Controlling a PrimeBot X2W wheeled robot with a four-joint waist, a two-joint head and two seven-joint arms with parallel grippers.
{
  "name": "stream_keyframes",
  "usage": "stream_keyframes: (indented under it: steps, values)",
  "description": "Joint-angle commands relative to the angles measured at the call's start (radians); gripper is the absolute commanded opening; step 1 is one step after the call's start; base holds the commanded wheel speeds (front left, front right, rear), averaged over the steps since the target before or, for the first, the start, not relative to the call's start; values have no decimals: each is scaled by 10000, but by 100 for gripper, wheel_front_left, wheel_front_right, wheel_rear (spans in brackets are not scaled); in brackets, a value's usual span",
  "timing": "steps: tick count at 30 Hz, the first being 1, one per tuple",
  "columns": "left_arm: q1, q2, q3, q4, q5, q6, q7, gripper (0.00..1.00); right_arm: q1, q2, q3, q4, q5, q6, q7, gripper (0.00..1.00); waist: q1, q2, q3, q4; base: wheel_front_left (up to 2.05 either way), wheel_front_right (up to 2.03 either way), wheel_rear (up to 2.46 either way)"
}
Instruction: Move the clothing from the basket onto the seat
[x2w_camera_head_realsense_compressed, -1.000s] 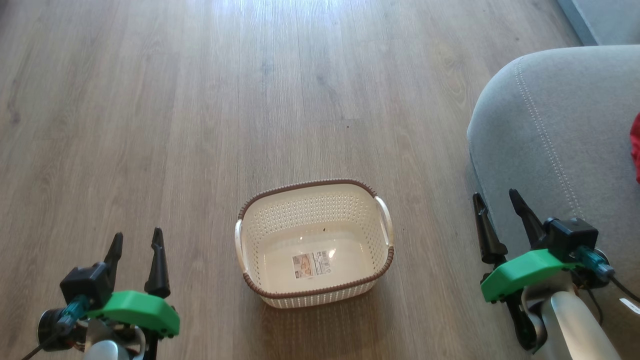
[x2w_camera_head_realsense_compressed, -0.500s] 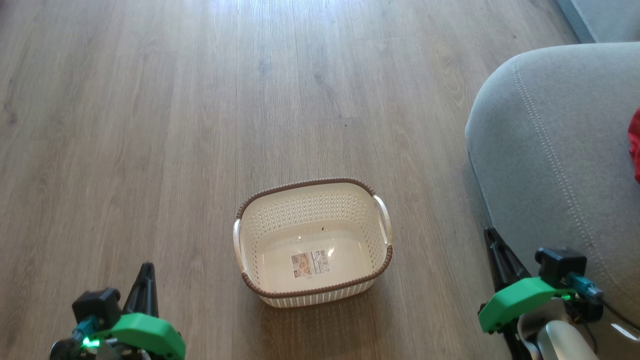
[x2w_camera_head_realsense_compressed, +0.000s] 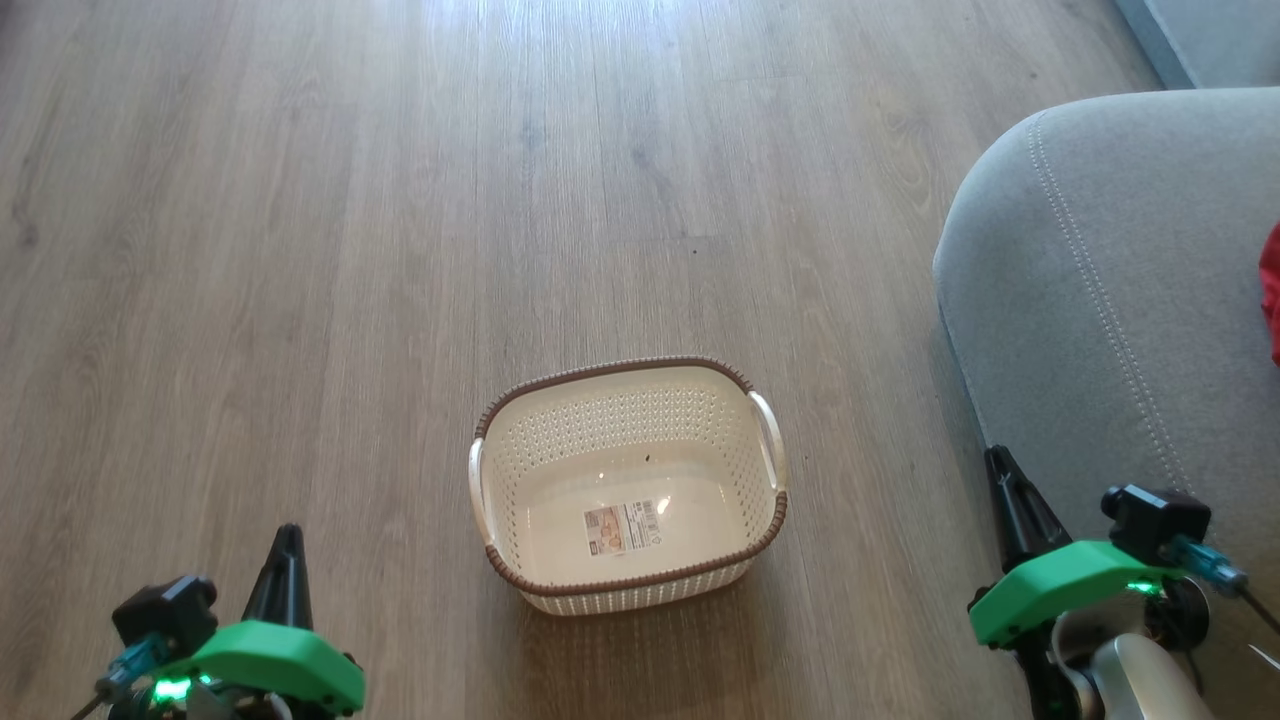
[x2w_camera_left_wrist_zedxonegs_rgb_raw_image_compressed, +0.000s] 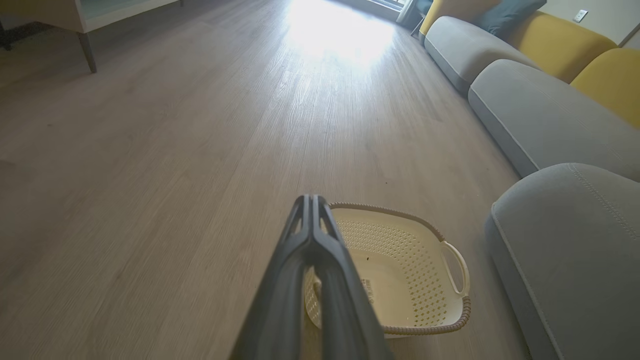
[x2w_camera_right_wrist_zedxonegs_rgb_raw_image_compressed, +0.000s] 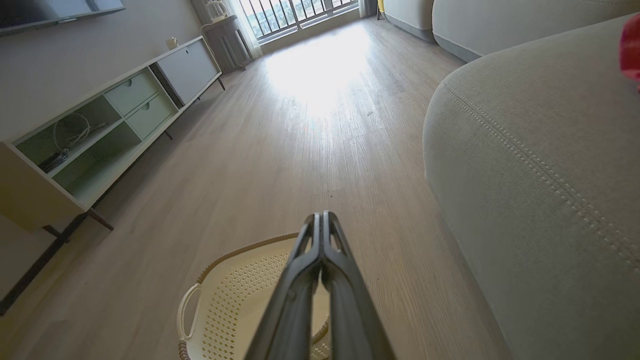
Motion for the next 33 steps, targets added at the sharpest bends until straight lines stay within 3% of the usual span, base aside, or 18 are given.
stream_keyframes:
  steps: [1,33]
  values:
    - [-459,70,39,-403,-338,-59,79,0,-385,22,-85,-398,341,-1,71,0,1,0,-1,5,0,0,0]
    - [-610,102,65,-677,-4036,-228,988,0,-255,160,-515,-919,3809,-1,1006,0,1,0,-24,96,0,0,0]
